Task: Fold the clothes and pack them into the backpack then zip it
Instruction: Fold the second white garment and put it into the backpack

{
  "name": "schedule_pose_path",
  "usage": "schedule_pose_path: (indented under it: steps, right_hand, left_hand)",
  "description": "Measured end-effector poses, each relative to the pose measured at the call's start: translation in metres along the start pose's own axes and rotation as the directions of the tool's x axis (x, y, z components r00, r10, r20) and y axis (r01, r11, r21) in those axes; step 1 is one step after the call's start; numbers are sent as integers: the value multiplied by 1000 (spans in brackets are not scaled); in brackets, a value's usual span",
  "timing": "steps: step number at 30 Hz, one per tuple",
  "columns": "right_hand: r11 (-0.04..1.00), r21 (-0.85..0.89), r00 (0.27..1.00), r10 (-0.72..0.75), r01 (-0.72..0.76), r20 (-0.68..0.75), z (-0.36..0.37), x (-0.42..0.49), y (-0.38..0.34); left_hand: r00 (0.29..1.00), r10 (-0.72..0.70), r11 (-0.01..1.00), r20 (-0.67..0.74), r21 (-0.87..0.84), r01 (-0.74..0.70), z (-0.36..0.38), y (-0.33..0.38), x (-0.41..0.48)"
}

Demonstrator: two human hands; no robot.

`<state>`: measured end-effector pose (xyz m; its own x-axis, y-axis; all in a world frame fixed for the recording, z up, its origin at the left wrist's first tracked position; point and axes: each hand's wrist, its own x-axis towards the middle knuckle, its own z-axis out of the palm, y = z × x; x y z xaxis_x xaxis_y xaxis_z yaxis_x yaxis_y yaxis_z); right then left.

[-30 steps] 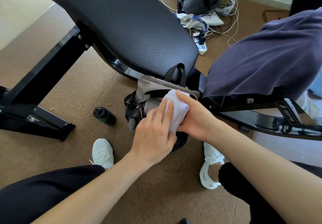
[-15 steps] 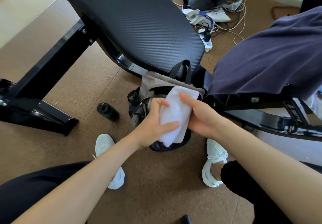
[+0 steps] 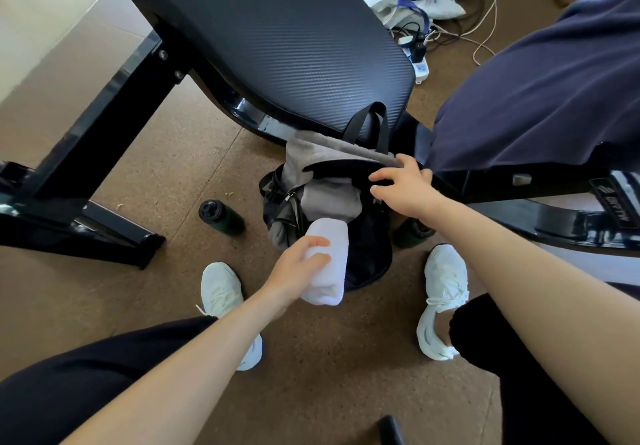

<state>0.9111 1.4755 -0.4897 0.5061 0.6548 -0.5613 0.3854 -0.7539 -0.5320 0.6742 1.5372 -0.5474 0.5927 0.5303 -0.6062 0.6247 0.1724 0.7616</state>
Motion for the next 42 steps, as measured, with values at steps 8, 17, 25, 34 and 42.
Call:
schedule_pose_path:
  steps: [8, 17, 25, 34, 42]
  right_hand:
    - [963, -269, 998, -2, 21, 69, -18, 44, 9]
    - [952, -267, 984, -118, 149, 130, -27, 72, 23]
    - [952, -219, 972, -188, 215, 139, -31, 77, 30]
    - [952, -209, 970, -196, 224, 146, -30, 79, 28]
    - [949, -230, 972, -186, 216, 145, -28, 83, 28]
  left_hand:
    - [997, 64, 983, -46, -167, -71, 25, 6, 66]
    - [983, 130, 975, -132, 195, -103, 61, 6, 159]
    - [798, 601, -39, 41, 999, -22, 40, 7, 190]
    - [918, 250, -220, 308, 941, -256, 57, 25, 230]
    - [822, 529, -111, 209, 978, -177, 39, 19, 233]
